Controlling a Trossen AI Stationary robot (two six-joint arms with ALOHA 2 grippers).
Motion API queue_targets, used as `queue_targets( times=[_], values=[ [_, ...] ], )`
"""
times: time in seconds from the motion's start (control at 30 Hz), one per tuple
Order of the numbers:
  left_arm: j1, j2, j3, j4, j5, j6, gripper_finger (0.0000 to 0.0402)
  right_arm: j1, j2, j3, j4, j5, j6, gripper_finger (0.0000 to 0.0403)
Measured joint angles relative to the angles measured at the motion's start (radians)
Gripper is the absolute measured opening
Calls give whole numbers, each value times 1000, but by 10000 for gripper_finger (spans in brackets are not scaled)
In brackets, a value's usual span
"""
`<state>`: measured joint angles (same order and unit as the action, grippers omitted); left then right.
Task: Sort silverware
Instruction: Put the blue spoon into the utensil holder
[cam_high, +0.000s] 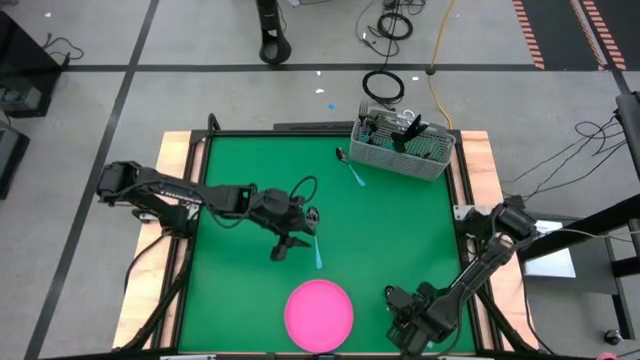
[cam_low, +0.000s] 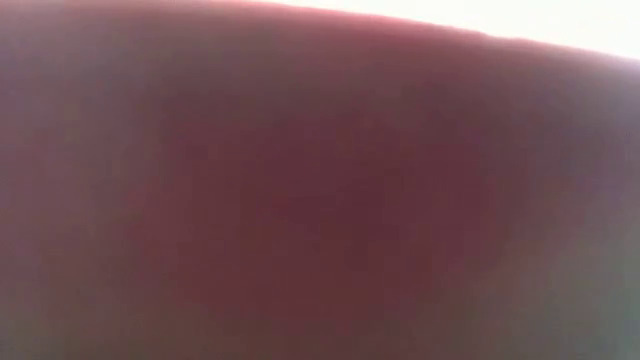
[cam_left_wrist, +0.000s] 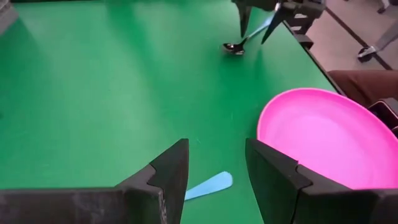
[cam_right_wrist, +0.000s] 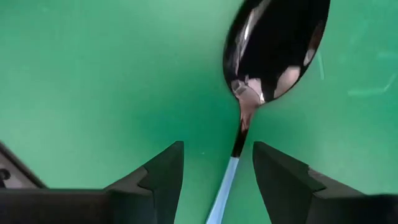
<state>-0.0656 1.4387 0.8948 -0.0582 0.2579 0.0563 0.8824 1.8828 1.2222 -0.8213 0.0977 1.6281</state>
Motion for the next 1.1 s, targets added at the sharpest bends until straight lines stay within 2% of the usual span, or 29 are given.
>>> queue_targets(
  times=[0.13, 0.27, 0.4, 0.5, 0.63, 0.73, 0.83, 0.97, 1.1],
  values=[
    [-12, 0, 0, 0, -1, -22, 160, 17, 29, 1, 1, -34, 36, 164],
    [-22, 0, -3, 15, -20, -29, 160, 29, 43, 4, -1, -30, 58, 109],
    [-23, 0, -44, 117, -24, -88, 160, 30, 40, 3, -2, -36, 57, 24],
    [-26, 1, -108, 261, -25, -166, 160, 31, 30, 1, -6, 12, 53, 10],
    [-35, 1, -226, 525, -37, -250, 160, 31, 4, -2, -37, 205, 51, 3],
    [-42, 1, -293, 687, -109, -317, 160, 28, -35, -2, -82, 378, 26, 2],
    [-50, 1, -318, 783, -194, -360, 160, 31, -84, -2, -130, 538, 2, 2],
    [-70, 1, -319, 842, -252, -336, 160, 26, -162, -2, -134, 788, -75, 1],
    [-88, 3, -313, 929, -269, -312, 160, 26, -229, -2, -82, 941, -203, 1]
  ],
)
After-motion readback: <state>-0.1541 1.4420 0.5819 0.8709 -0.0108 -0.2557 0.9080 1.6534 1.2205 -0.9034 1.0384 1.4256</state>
